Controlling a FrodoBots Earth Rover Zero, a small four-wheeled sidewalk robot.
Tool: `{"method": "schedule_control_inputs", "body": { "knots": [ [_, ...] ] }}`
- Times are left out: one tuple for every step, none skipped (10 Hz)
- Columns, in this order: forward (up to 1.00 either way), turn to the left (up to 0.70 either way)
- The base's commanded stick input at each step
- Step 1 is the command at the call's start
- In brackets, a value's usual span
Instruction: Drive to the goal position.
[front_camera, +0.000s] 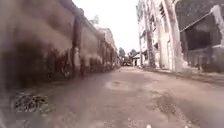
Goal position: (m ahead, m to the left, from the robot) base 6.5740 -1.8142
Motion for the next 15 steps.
{"method": "schedule_control_inputs", "body": {
  "knots": [
    [1.00, 0.03],
    [1.00, 0.03],
    [1.00, -0.37],
    [1.00, -0.37],
    [1.00, -0.37],
    [1.00, -0.37],
    [1.00, 0.03],
    [1.00, 0.03],
    [1.00, 0.03],
    [1.00, 0.03],
    [1.00, 0.03],
    [1.00, 0.03],
    [1.00, 0.03],
    [1.00, 0.03],
    [1.00, 0.03]
  ]
}}
